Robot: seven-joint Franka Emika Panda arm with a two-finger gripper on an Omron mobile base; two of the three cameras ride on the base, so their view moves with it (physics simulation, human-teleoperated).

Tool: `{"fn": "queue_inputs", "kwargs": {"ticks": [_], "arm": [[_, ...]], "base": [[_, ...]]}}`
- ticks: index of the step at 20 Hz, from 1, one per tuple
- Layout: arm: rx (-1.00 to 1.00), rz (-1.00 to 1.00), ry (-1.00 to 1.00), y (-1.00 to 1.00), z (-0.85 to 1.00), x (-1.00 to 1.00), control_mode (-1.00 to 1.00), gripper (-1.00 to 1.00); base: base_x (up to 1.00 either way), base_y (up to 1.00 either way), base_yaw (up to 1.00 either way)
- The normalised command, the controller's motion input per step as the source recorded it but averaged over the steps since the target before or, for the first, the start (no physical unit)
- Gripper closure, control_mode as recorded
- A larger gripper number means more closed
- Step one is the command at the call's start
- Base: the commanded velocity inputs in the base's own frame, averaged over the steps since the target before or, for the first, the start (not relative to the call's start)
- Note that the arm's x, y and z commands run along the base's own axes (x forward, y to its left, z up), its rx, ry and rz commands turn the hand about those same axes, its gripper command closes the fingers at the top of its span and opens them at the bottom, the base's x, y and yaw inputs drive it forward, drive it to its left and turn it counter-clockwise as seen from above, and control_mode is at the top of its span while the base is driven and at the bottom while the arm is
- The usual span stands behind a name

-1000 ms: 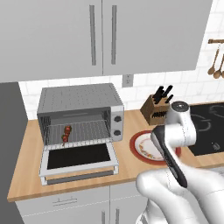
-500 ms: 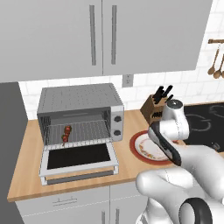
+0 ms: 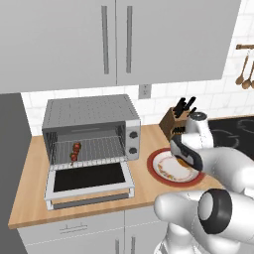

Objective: Pick up the kebab skewer and baguette bread, and place them inside the toaster oven. Close the toaster oven door and start by setting the timer.

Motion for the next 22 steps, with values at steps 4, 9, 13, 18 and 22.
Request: {"fn": "queue_inputs", "kwargs": {"ticks": [4, 9, 13, 18, 22], "arm": [[0.00, 0.00, 0.00, -0.01, -0.43, 0.08, -1.00, -1.00], [0.00, 0.00, 0.00, -0.05, -0.30, 0.09, -1.00, -1.00], [0.00, 0.00, 0.00, -0.14, -0.22, 0.20, -1.00, -1.00], [0.00, 0.00, 0.00, 0.00, -0.09, 0.27, -1.00, -1.00], [0.01, 0.00, 0.00, 0.00, -0.08, 0.19, -1.00, -1.00]], "base": [[0.00, 0.00, 0.00], [0.00, 0.00, 0.00], [0.00, 0.00, 0.00], [0.00, 0.00, 0.00], [0.00, 0.00, 0.00]]}}
